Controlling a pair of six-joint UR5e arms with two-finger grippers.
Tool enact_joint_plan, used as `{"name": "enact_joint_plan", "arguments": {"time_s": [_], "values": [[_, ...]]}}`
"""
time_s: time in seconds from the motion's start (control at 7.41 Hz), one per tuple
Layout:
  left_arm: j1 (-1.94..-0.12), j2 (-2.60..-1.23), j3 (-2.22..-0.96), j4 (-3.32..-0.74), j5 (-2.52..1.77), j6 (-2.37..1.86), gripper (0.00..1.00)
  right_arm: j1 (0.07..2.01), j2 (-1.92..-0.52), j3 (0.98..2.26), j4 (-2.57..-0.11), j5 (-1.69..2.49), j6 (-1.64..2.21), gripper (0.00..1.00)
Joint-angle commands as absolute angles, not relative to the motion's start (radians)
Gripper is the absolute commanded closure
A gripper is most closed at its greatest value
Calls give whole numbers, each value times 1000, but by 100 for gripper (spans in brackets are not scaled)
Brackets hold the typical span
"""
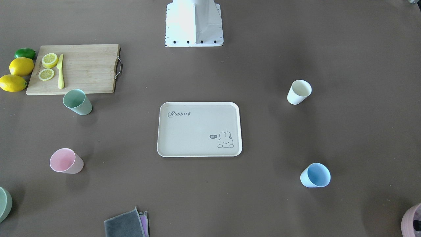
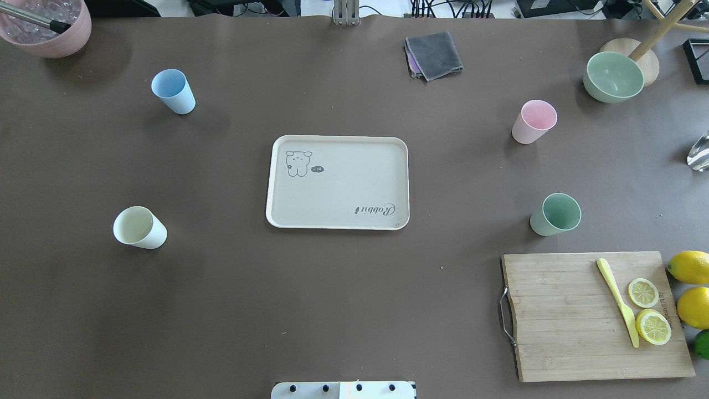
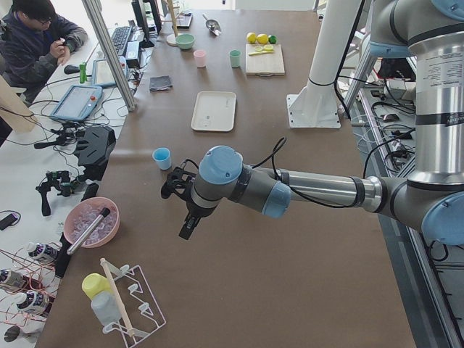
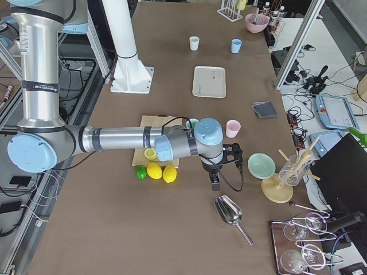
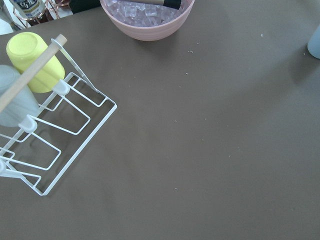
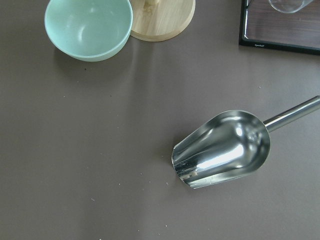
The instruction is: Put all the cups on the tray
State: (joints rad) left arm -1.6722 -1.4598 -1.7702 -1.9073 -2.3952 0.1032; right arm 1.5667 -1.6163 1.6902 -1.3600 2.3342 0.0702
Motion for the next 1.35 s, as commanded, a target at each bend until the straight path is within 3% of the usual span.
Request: {"name": "enact_joint_plan", "arguments": {"time_s": [0.0, 0.4, 0.68, 1.22], "values": [[-1674, -1459, -1769, -1954, -2399, 104, 2, 1588, -1608, 1690, -1309, 2349, 45, 0], [-1672, -1505, -1773, -1960, -2440, 95, 2, 1597, -1632, 1678, -1224, 2352, 70, 0], [-1617, -1618, -1766, -1962, -2473, -47, 2, 1595, -1617, 1687, -1221, 2349, 209, 0], [-1419, -1771, -1628, -1960, -2457, -280, 2, 1394, -1445, 1675, -1271, 2257, 495, 0]]}}
